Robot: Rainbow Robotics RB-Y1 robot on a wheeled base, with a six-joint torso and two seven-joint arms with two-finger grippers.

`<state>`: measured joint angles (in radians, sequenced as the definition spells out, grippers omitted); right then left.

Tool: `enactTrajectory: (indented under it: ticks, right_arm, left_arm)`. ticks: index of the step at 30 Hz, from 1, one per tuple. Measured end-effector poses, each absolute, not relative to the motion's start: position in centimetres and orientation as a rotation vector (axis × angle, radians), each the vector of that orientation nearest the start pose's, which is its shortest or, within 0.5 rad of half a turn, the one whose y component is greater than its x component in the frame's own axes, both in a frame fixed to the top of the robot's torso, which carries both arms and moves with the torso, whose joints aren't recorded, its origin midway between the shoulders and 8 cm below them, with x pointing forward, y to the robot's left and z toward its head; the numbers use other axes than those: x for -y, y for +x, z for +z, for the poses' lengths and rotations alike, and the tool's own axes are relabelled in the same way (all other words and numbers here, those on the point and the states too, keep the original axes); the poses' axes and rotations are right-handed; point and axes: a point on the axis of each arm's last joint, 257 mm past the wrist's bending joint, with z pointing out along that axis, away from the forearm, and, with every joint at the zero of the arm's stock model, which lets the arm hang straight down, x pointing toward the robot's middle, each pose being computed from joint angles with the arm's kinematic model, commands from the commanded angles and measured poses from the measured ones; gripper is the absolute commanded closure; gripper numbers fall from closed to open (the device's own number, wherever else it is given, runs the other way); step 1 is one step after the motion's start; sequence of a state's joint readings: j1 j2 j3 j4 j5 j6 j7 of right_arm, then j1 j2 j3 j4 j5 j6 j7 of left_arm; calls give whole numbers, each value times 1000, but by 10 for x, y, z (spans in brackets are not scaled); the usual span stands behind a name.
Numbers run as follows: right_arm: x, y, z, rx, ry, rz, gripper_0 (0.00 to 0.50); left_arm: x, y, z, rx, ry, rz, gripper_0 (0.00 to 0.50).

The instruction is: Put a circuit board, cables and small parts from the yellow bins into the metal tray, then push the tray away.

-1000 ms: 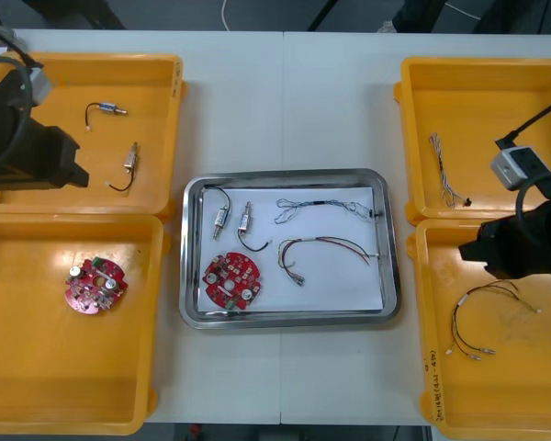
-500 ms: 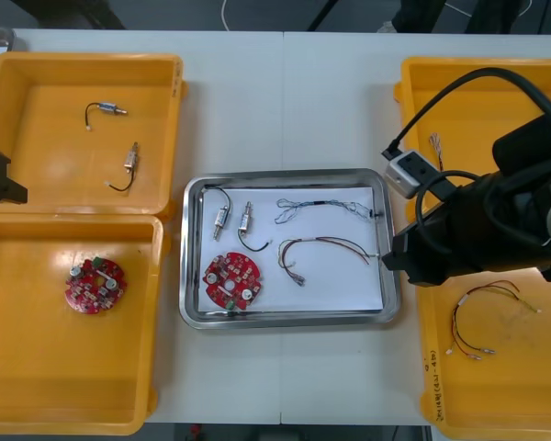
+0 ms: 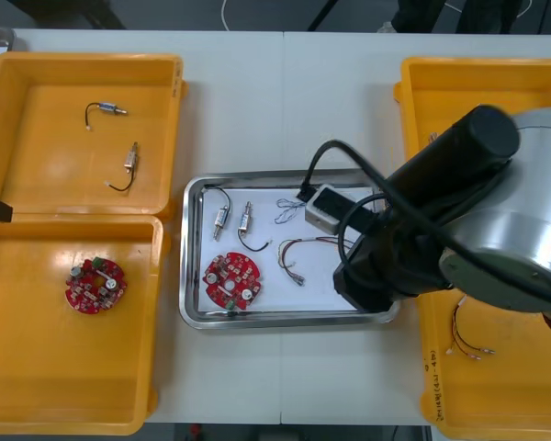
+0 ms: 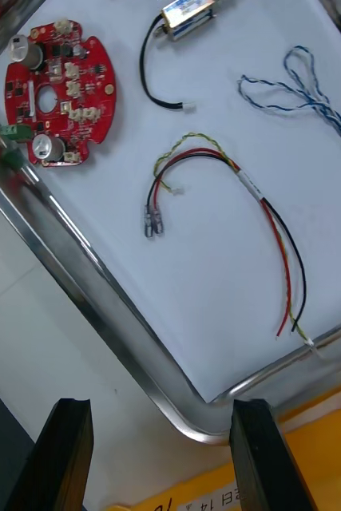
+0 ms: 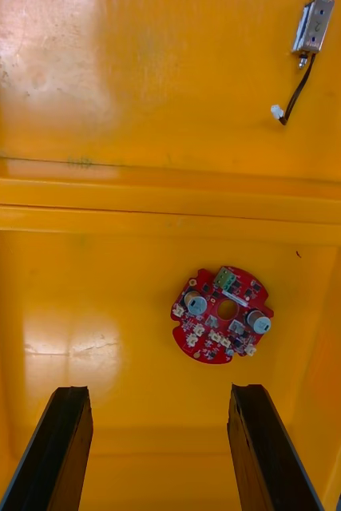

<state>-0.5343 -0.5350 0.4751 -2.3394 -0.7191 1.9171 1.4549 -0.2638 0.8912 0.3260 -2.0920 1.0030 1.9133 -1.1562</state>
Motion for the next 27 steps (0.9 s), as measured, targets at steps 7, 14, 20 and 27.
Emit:
enactTrajectory:
  ticks: [7,14,20,27]
  right_arm:
    - [71,337,-208,-2231,-1542,-125,0]
    - [67,336,-229,-2119,-1769,-177,0]
    - [55,346,-244,-2079,-1838,-155,0]
    - [33,348,-266,-2007,-1903,-192,0]
  left_arm:
    - [-373,383,-129,-2676,-92,-73,0]
    - [-373,380,-132,-2684,-90,-73,0]
    - [-372,380,-132,-2684,-90,-73,0]
    - [-372,380,-132,-2684,-90,-73,0]
